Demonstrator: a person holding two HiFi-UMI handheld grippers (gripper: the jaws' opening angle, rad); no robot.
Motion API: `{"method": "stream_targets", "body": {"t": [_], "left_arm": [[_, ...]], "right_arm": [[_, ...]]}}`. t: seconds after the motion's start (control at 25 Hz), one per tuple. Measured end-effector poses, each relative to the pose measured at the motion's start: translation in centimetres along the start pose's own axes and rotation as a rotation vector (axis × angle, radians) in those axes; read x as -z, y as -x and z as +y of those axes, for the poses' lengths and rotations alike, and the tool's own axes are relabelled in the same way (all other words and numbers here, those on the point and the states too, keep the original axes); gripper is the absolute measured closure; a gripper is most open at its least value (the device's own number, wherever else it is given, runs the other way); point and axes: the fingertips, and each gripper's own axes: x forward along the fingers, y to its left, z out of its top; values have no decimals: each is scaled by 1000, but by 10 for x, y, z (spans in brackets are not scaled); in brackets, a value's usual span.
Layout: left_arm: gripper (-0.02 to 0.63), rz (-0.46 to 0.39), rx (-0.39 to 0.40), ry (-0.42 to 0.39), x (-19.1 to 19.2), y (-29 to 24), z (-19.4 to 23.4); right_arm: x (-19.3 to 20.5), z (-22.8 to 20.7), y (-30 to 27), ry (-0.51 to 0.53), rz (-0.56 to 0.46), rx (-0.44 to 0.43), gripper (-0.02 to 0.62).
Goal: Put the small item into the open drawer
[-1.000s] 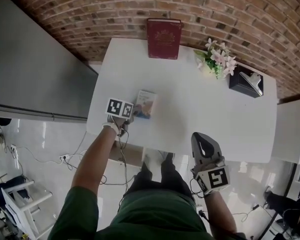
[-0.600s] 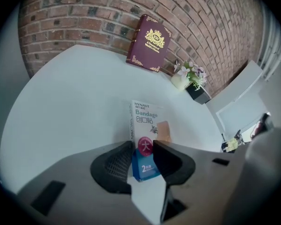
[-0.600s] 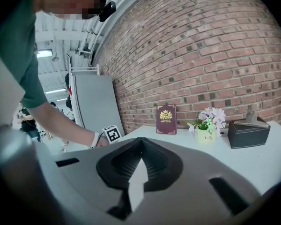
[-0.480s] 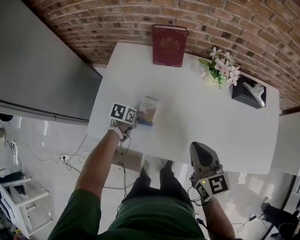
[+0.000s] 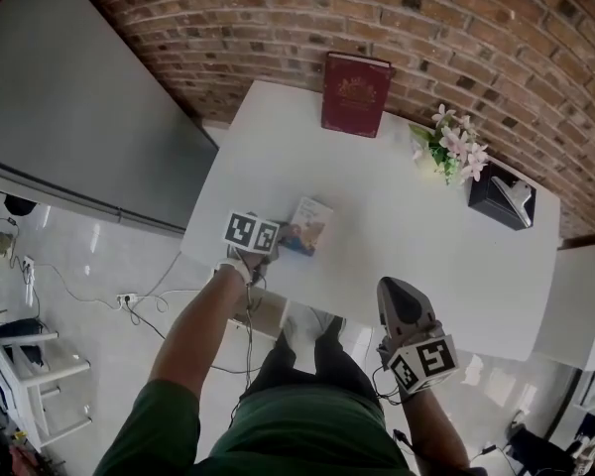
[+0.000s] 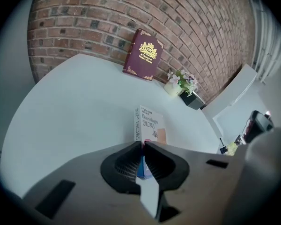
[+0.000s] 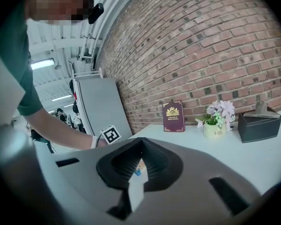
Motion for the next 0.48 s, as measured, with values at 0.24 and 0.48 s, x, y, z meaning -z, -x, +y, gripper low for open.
{"method": "stream_targets", "body": {"t": [0.24,0.48], "left_arm": [[586,-54,-71,-118,-5,25,-7],[586,-123,-92,-122,1,51,-12]], "right_arm": [[-2,13,-11,9,6,-61,592],[-5,24,-25,29,18,-125,592]]}}
